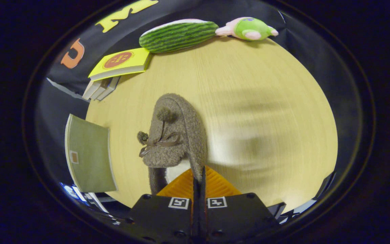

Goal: Open the storage box then place both shoes into the box .Put the left shoe in first, then the right shoe, with the right side of both shoes facing outward in a uniform manner.

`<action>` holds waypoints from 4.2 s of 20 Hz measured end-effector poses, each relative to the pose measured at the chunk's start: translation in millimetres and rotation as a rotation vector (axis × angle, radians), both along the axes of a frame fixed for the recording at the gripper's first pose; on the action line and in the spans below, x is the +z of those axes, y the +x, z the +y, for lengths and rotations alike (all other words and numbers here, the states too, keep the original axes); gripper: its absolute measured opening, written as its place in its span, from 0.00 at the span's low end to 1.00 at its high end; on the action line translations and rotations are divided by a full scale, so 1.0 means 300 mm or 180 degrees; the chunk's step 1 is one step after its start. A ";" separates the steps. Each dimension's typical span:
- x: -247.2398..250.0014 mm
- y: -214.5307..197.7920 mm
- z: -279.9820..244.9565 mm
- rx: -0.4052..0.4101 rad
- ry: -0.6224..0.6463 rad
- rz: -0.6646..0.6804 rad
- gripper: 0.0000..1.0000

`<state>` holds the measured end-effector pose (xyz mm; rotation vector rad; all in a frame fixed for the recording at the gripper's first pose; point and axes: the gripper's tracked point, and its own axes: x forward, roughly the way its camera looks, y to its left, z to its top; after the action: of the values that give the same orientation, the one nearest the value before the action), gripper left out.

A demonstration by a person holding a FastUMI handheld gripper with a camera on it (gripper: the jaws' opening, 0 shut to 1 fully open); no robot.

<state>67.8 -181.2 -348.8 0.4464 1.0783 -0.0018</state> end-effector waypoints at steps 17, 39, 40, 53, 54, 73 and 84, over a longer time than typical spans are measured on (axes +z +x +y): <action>0.604 -0.118 0.930 -0.0062 0.0341 -0.0563 0.06; 0.550 -0.035 1.243 -0.0089 -0.0060 -0.0510 0.82; 0.587 -0.044 1.246 -0.0078 -0.0084 -0.0603 0.83; 0.998 -0.227 1.096 -0.0159 -0.0756 -0.1921 0.97; 1.020 -0.239 1.073 -0.0178 -0.0811 -0.1999 0.99; 0.978 -0.424 1.138 0.0010 -0.1479 -0.3340 0.99; 0.932 -0.499 1.204 -0.0033 -0.1597 -0.3616 0.99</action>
<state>-82.0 180.0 -69.2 -0.0436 -0.0626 -0.0243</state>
